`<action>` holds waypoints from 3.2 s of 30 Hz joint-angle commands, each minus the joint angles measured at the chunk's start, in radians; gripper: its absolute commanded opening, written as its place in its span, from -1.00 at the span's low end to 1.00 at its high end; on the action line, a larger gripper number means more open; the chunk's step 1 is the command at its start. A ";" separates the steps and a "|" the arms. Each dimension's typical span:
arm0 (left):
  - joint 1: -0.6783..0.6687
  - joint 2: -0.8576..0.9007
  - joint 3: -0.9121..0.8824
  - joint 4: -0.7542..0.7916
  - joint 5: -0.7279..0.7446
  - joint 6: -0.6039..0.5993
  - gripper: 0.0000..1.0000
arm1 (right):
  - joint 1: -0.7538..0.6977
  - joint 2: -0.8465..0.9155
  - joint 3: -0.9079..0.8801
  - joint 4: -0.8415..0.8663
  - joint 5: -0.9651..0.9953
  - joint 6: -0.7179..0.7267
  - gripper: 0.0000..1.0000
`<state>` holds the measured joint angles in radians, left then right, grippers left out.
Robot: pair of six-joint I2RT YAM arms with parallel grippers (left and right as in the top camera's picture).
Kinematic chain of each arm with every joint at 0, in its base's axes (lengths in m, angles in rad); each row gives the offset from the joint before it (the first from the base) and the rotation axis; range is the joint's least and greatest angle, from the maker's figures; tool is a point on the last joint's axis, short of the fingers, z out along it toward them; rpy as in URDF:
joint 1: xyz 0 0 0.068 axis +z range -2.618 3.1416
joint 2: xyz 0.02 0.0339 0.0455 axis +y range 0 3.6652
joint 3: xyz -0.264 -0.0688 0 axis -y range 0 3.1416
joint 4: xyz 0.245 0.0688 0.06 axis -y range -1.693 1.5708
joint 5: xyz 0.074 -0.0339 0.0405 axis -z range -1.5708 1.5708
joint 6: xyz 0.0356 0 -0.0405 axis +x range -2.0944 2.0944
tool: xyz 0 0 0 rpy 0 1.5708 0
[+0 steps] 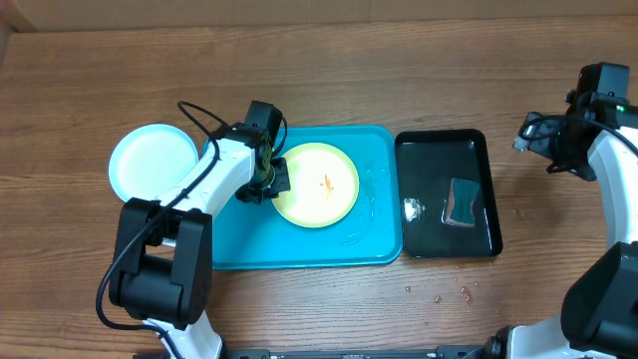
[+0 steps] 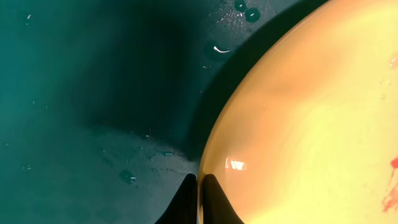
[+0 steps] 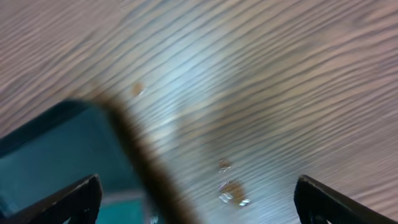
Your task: Clean dirty plates on tray and stack at the side
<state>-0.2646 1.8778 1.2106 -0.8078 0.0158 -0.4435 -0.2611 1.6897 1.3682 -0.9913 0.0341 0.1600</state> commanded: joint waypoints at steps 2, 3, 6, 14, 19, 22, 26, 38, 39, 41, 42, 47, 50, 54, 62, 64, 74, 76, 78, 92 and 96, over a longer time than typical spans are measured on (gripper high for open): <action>0.000 0.014 -0.010 -0.008 0.011 -0.013 -0.92 | -0.002 -0.011 0.012 -0.069 -0.299 0.018 1.00; 0.000 0.014 -0.010 -0.007 0.011 -0.013 -0.91 | -0.002 -0.011 0.011 -0.096 -0.349 0.018 1.00; 0.000 0.014 -0.010 -0.007 0.011 -0.014 -0.92 | 0.007 -0.010 0.011 -0.165 -0.457 -0.047 0.49; -0.014 0.014 -0.010 -0.003 0.011 -0.014 -0.92 | 0.114 -0.010 -0.034 -0.273 -0.348 -0.063 0.13; -0.018 0.014 -0.010 -0.004 0.011 -0.014 -0.90 | 0.203 -0.010 -0.106 -0.262 -0.199 -0.019 0.18; -0.018 0.014 -0.010 -0.004 0.011 -0.014 -0.89 | 0.246 -0.010 -0.163 -0.205 -0.120 0.021 0.20; -0.018 0.014 -0.010 -0.003 0.010 -0.014 -0.89 | 0.281 -0.010 -0.222 -0.092 -0.090 0.027 0.19; -0.018 0.014 -0.010 -0.003 0.011 -0.014 -0.89 | 0.291 -0.010 -0.386 0.188 -0.087 0.026 0.13; -0.018 0.014 -0.010 -0.003 0.011 -0.014 -0.89 | 0.291 -0.010 -0.394 0.202 -0.087 0.026 0.05; -0.018 0.014 -0.010 -0.003 0.010 -0.014 -0.89 | 0.291 -0.010 -0.396 0.206 -0.087 0.026 0.00; -0.018 0.014 -0.010 -0.003 0.010 -0.013 -0.89 | 0.291 -0.010 -0.396 0.205 -0.087 0.026 0.00; -0.018 0.014 -0.010 -0.003 0.010 -0.014 -0.89 | 0.291 -0.010 -0.399 0.206 -0.087 0.026 -0.03; -0.018 0.014 -0.010 -0.001 0.011 -0.014 -0.89 | 0.292 -0.010 -0.400 0.207 -0.087 0.026 -0.61; -0.018 0.014 -0.010 0.009 0.010 -0.014 -0.83 | 0.292 -0.010 -0.391 0.205 -0.099 0.027 -0.92; -0.017 0.014 -0.010 0.043 0.008 -0.014 -0.61 | 0.300 -0.011 -0.241 0.077 -0.121 0.026 -0.92; -0.017 0.014 -0.010 0.041 0.008 -0.018 -0.92 | 0.312 -0.011 -0.197 0.042 -0.122 0.022 -0.93; -0.018 0.014 -0.010 0.008 0.014 -0.043 -0.92 | 0.446 -0.010 -0.144 -0.013 -0.018 -0.012 -0.93; -0.018 0.014 -0.010 0.007 0.015 -0.043 -0.91 | 0.472 -0.010 -0.145 -0.014 0.010 -0.012 -0.92; -0.018 0.014 -0.010 0.003 0.014 -0.043 -0.92 | 0.494 -0.010 -0.152 -0.013 0.024 -0.012 -0.92; -0.018 0.014 -0.010 0.000 0.015 -0.043 -0.91 | 0.524 -0.010 -0.211 0.023 0.029 -0.008 -0.92; -0.018 0.014 -0.010 0.000 0.015 -0.043 -0.91 | 0.524 -0.010 -0.231 0.026 0.031 -0.008 -0.92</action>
<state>-0.2752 1.8797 1.2095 -0.7975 0.0299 -0.4728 0.2588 1.6897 1.1603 -0.9730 0.0525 0.1558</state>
